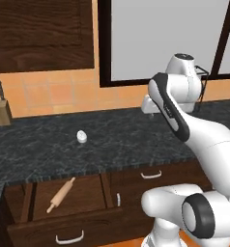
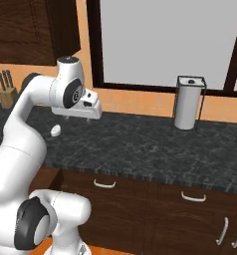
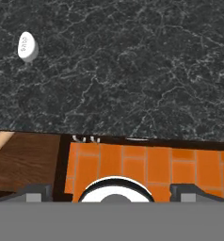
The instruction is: Pick the rolling pin from the drawer and place it on the counter.
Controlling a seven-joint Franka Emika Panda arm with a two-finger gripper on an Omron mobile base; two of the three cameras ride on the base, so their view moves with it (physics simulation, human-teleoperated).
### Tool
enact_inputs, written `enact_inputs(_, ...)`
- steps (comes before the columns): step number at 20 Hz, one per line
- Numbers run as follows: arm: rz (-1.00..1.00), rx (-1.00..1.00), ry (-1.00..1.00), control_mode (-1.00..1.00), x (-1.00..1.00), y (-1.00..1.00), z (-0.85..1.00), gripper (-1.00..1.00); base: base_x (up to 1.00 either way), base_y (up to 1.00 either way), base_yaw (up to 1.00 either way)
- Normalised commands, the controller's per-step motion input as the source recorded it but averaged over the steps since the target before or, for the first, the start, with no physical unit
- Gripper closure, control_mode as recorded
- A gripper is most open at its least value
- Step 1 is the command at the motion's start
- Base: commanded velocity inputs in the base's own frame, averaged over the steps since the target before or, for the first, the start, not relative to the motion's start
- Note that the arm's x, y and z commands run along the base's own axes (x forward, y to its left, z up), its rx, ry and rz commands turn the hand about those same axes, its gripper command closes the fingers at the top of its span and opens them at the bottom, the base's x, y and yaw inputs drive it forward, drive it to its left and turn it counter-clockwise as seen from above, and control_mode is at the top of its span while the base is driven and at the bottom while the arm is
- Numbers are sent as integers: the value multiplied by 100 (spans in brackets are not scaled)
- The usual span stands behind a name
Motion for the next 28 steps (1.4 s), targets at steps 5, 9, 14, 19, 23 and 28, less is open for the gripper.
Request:
enact_inputs(5,0,0,0,100,0,0,0,-100,59,-15,0)
enact_inputs(9,0,0,0,100,0,0,0,-100,12,-1,0)
enact_inputs(14,0,0,0,100,0,0,0,-100,0,0,0)
enact_inputs(19,0,0,0,-100,-15,20,-7,-100,0,0,0)
enact_inputs(23,0,-2,0,-100,-32,100,-30,-100,0,0,0)
enact_inputs(28,0,-1,1,-100,-13,100,-38,-100,0,0,0)
